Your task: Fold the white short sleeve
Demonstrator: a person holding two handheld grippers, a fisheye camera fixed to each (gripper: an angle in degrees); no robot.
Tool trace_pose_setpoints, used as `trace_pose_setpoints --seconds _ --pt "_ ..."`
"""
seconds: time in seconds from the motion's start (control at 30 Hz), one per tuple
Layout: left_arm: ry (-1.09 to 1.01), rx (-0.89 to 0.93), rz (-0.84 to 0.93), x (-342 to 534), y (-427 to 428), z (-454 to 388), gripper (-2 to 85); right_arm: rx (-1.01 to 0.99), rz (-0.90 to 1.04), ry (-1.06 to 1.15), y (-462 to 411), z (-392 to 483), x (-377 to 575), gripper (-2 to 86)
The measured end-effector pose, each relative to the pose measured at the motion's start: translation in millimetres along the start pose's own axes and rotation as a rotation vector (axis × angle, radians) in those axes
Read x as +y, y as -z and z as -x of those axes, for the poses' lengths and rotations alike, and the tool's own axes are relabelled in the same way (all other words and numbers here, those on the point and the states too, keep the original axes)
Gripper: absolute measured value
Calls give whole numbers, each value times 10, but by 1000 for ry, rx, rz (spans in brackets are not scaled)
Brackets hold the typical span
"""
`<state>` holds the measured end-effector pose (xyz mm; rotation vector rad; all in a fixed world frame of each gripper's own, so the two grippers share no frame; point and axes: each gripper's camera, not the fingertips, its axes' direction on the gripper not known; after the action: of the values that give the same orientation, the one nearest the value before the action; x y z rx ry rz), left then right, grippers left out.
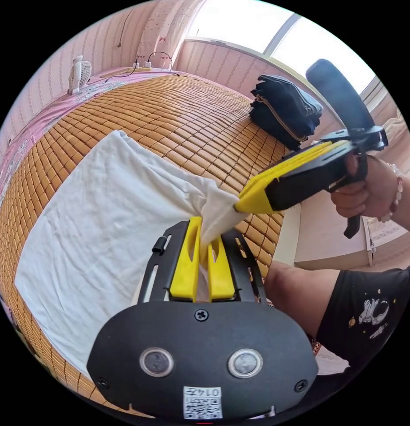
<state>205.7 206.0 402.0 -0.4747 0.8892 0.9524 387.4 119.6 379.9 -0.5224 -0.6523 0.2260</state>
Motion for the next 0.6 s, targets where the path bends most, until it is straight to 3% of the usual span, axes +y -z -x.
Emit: trace_pose_setpoints --seconds 0.33,0.6 --pt "-132 14 -57 329 361 -261 -9 75 -257 -119 -115 -619 -716 105" --pt "-130 39 -116 507 643 -243 -9 114 -242 -144 -98 -611 -776 18"
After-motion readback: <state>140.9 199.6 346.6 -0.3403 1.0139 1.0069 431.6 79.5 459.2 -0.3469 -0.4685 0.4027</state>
